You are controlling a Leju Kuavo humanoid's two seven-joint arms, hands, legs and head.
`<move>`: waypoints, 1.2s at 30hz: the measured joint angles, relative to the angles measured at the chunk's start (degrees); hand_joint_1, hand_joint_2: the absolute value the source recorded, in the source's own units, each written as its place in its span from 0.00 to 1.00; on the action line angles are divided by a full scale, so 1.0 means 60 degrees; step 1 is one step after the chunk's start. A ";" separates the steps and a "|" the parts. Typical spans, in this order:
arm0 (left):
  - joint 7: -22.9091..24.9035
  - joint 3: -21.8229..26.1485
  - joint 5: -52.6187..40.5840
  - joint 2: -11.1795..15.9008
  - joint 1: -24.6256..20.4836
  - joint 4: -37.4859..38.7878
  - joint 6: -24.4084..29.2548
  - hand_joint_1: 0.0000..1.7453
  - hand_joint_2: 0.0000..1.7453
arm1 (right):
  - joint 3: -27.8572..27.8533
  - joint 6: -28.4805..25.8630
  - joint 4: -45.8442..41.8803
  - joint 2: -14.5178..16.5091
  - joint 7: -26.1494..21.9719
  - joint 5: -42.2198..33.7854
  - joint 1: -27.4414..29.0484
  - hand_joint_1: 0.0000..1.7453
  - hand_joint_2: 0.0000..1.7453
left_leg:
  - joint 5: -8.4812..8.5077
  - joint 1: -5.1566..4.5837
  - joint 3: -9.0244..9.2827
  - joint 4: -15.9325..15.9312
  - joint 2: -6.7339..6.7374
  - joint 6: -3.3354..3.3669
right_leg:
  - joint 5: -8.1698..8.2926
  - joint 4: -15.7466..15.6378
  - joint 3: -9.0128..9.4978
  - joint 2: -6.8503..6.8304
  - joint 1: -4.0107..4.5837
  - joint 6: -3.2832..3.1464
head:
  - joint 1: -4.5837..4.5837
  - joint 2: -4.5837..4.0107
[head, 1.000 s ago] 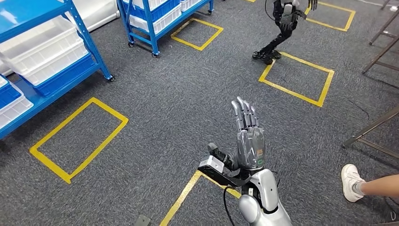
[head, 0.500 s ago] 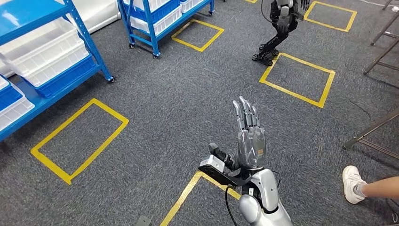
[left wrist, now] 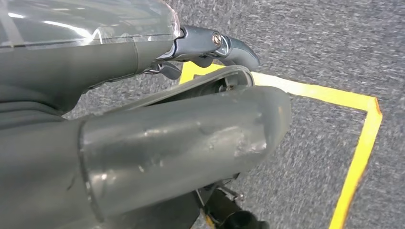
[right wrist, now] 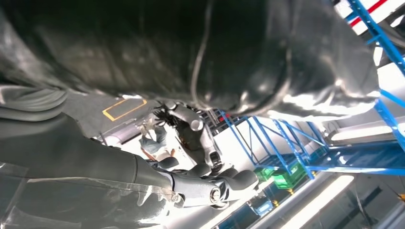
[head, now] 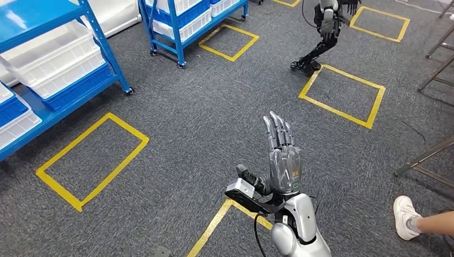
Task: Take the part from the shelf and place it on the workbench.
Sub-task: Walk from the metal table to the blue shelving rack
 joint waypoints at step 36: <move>0.0025 0.0033 -0.0150 0.0022 -0.0006 -0.0003 0.0063 0.00 0.00 | -0.0003 0.0017 -0.0016 0.0049 0.0024 0.0005 0.0004 0.00 0.00 | -0.0442 0.0032 -0.0456 0.0886 0.0046 -0.0278 | -0.0199 -0.0173 0.0231 0.0032 -0.0097 -0.0223 | -0.0006 0.0000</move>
